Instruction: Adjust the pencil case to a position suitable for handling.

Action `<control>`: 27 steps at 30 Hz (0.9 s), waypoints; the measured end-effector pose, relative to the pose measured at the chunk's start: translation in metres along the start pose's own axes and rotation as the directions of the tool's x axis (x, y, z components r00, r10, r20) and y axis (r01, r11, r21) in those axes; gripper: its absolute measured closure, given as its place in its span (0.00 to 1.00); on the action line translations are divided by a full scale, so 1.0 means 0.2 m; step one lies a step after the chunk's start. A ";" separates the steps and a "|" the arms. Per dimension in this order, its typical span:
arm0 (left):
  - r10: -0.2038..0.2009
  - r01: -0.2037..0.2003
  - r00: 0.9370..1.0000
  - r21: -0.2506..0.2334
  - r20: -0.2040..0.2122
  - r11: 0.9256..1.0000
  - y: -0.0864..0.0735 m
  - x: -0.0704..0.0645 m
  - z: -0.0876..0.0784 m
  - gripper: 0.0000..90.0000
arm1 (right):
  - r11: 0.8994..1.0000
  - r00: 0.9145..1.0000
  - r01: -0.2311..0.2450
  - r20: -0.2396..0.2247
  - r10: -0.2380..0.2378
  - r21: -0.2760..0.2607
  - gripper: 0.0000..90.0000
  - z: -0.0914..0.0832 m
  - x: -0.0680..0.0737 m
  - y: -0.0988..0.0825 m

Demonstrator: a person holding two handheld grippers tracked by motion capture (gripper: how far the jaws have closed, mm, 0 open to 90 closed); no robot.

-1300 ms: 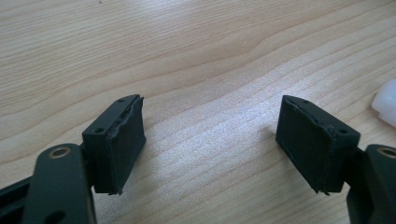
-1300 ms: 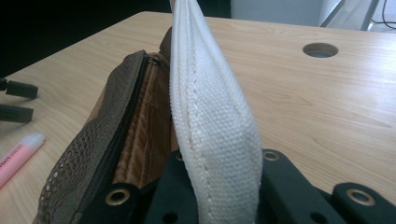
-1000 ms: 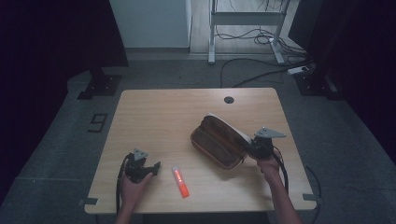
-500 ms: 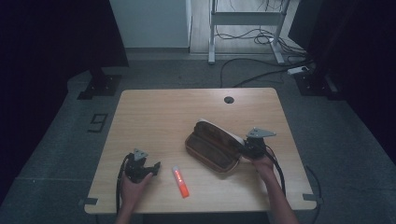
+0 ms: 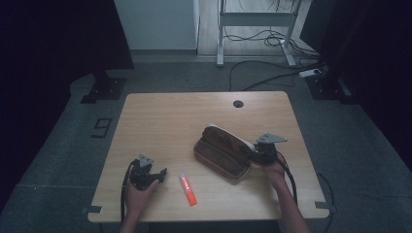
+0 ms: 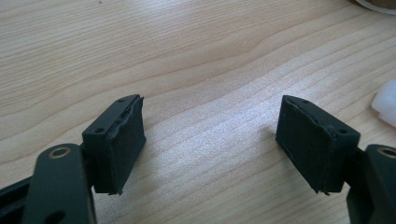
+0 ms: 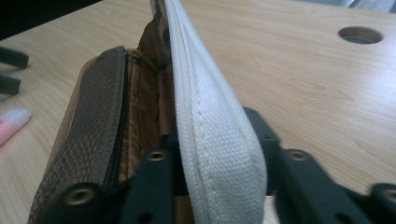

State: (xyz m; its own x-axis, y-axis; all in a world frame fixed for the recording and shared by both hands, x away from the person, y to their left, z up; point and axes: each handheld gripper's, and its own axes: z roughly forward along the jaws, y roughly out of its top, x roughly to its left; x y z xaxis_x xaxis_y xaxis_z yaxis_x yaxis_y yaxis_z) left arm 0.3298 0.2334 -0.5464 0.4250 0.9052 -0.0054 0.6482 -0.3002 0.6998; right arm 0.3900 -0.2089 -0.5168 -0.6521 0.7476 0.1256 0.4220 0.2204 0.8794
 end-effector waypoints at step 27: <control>0.000 0.000 1.000 0.000 0.000 1.000 0.00 0.00 0.00 0.26 | 0.992 0.979 -0.006 0.201 0.031 -0.125 0.31 -0.26 0.11 0.07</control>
State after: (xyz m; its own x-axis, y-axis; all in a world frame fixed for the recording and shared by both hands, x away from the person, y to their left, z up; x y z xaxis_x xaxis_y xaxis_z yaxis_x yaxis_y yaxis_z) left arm 0.3298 0.2334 -0.5464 0.4247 0.9053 -0.0053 0.6484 -0.3001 0.6996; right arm 0.3489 -0.2225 -0.4769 -0.4988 0.8647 0.0581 0.3434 0.1357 0.9294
